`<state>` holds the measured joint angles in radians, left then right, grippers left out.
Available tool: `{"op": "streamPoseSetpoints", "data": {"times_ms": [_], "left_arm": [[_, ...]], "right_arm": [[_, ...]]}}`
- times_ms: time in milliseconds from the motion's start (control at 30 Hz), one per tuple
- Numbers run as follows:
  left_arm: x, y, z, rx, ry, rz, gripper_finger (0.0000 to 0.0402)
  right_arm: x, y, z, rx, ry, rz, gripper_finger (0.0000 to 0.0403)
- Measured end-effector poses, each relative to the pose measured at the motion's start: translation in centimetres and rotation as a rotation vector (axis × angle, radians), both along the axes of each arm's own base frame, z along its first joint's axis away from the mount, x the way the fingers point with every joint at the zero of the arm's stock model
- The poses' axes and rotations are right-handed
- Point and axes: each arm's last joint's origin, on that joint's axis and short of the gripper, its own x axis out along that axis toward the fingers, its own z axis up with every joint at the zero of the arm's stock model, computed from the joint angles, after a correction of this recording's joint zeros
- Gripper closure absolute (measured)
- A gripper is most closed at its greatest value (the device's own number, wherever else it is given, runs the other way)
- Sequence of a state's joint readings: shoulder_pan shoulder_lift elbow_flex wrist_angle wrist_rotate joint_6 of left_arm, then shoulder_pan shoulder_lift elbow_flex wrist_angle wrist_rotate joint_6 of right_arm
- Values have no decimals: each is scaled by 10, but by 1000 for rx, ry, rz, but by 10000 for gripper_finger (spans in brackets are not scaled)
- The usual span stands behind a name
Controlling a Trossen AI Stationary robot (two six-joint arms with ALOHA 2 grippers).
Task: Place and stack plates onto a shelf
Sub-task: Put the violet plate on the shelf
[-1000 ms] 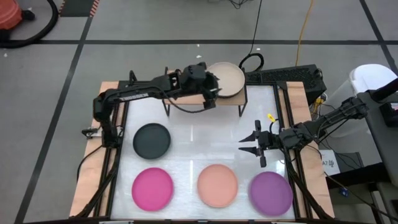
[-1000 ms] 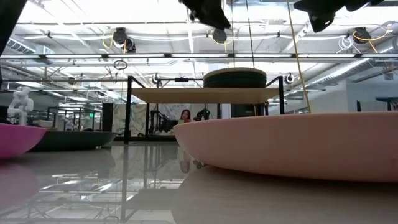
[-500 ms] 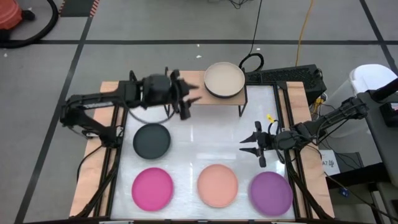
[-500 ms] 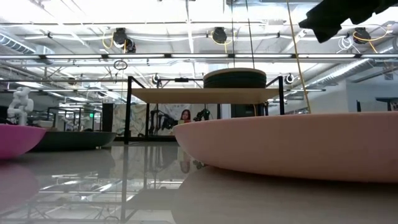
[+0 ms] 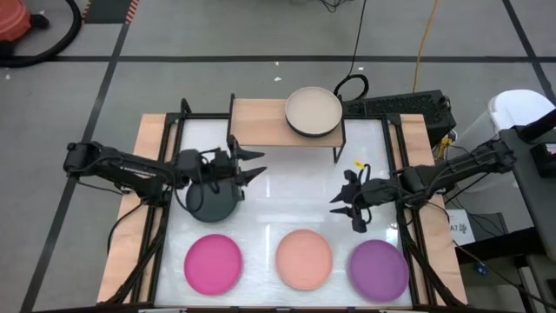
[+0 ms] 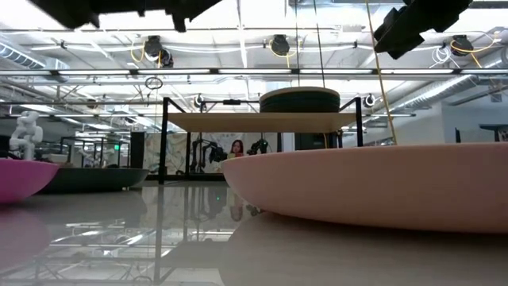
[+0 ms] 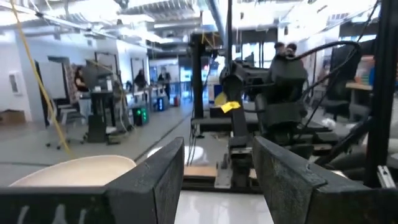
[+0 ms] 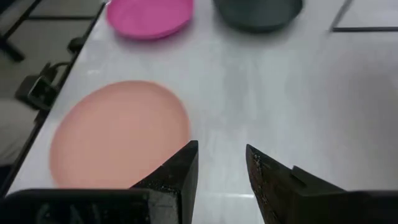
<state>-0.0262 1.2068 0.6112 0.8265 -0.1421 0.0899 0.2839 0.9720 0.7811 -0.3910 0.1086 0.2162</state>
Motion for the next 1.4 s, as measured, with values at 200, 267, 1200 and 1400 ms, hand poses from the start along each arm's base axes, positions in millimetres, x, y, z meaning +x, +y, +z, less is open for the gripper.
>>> {"op": "streamPoseSetpoints", "data": {"times_ms": [200,267,1200,1400], "left_arm": [[-8,0,-25,-63,30,-18,206],[-8,0,-25,-70,25,-20,206],[-8,-5,-25,-64,31,-46,206],[-8,-5,-25,-64,31,-46,206]], "right_arm": [[8,1,-12,79,113,132,287],[8,1,-19,124,189,152,287],[-31,49,-72,275,649,230,287],[-44,46,-103,283,687,188,287]]}}
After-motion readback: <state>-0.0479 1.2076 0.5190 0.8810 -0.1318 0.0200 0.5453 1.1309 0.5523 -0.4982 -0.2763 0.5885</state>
